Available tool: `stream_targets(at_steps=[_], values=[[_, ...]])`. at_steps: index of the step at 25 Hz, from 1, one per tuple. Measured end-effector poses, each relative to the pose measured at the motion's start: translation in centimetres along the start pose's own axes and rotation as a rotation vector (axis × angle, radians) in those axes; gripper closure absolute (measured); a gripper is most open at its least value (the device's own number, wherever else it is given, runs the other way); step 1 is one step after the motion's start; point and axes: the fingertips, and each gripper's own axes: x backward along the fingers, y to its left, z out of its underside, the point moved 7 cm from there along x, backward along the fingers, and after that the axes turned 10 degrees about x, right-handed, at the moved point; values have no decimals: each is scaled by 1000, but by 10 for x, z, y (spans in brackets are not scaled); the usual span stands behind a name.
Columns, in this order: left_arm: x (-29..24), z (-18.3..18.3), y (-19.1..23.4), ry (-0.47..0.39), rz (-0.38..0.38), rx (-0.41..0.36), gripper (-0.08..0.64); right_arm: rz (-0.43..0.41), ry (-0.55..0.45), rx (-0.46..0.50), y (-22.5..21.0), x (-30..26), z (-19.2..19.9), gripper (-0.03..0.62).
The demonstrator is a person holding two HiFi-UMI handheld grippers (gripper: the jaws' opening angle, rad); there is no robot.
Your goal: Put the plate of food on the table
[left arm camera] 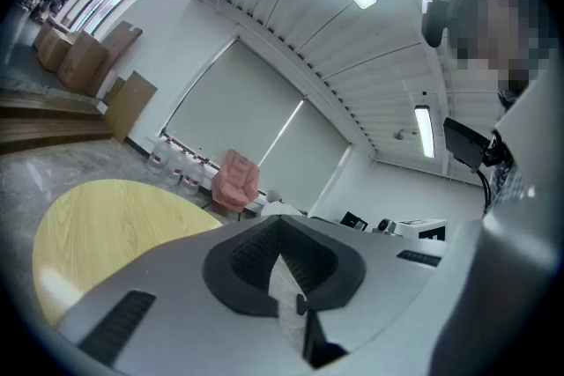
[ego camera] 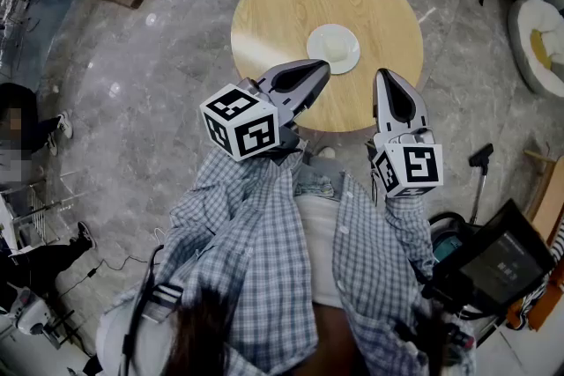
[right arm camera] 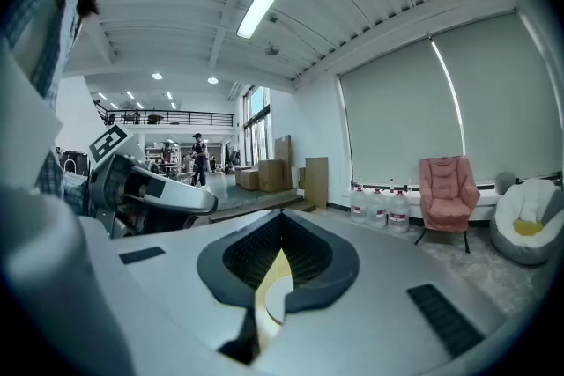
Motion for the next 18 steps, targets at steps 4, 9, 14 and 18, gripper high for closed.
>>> stream_targets(at_steps=[4, 9, 14, 18], values=[[-1, 1, 2, 5, -2, 7, 552, -2, 4, 0, -1, -1, 2, 586], [-3, 3, 1, 8, -6, 6, 552, -7, 7, -2, -2, -1, 4, 586], [-3, 0, 3, 11, -10, 6, 552, -14, 13, -1, -2, -5, 3, 586], [1, -4, 1, 10, -13, 6, 552, -19, 12, 1, 1, -6, -1, 586]])
